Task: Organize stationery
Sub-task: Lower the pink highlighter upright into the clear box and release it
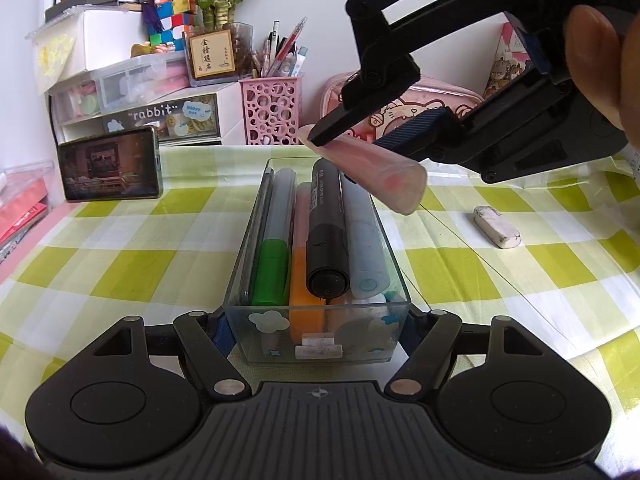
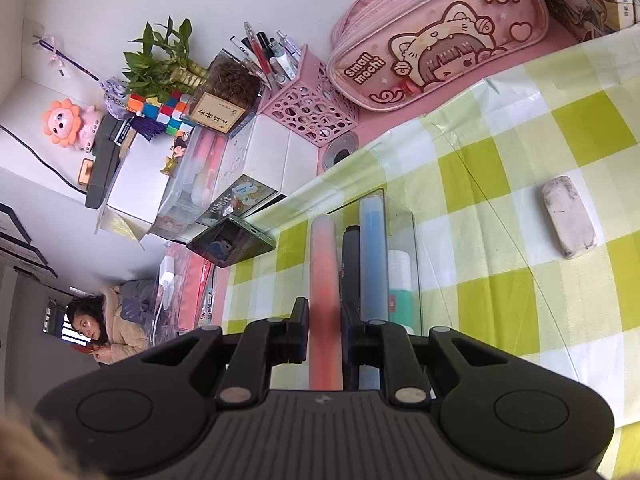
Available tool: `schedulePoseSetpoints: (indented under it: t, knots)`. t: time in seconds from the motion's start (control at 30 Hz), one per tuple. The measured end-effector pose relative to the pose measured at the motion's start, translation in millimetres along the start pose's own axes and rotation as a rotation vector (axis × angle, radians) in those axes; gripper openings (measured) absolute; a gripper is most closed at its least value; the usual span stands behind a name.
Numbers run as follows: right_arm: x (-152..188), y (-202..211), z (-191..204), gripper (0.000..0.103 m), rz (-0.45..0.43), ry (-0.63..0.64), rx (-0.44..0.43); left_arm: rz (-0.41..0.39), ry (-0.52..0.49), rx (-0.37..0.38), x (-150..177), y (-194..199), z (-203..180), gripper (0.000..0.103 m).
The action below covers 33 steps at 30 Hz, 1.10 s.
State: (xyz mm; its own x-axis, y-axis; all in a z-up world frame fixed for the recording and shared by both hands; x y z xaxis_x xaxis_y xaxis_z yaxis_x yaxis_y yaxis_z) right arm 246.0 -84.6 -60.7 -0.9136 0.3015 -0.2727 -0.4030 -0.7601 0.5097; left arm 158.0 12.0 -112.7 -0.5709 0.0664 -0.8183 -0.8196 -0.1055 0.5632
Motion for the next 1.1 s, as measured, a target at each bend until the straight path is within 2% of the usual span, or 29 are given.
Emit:
schedulePoseSetpoints:
  t: [0.2, 0.5, 0.6, 0.8, 1.03, 1.1]
  knots:
    - [-1, -10, 4, 0.038, 0.011, 0.005, 0.059, 0.000, 0.000, 0.001, 0, 0, 0, 0.073]
    - [1, -18, 8, 0.039, 0.035, 0.032, 0.087, 0.000, 0.004, 0.003, 0, -1, 0, 0.073]
    - [2, -19, 9, 0.040, 0.055, 0.045, 0.077, 0.001, 0.004, 0.003, 0, -1, 0, 0.073]
    - [4, -16, 9, 0.040, 0.041, 0.069, 0.075, 0.000, 0.003, 0.002, 0, -1, 0, 0.073]
    - [2, -3, 10, 0.040, 0.020, 0.086, -0.001, 0.000, 0.003, 0.002, 0, -1, 0, 0.073]
    - [-1, 4, 9, 0.040, 0.004, 0.110, 0.000, 0.000, 0.003, 0.002, 0, -1, 0, 0.073]
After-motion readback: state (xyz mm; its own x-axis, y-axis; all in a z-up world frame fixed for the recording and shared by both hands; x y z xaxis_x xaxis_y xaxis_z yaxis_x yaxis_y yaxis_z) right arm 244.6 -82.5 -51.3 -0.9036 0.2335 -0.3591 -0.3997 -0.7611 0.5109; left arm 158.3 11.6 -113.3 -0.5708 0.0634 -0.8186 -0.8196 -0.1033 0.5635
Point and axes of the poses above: each gripper's, at about its wrist camera, not at the fingertips, and y roughly against the way its jaws point, z to its left, x to its underside, the point moved 6 cm from there along -y, roughly the way its jaws point, and after that the axes turned 9 degrees about -x, right-handed, at the moved point
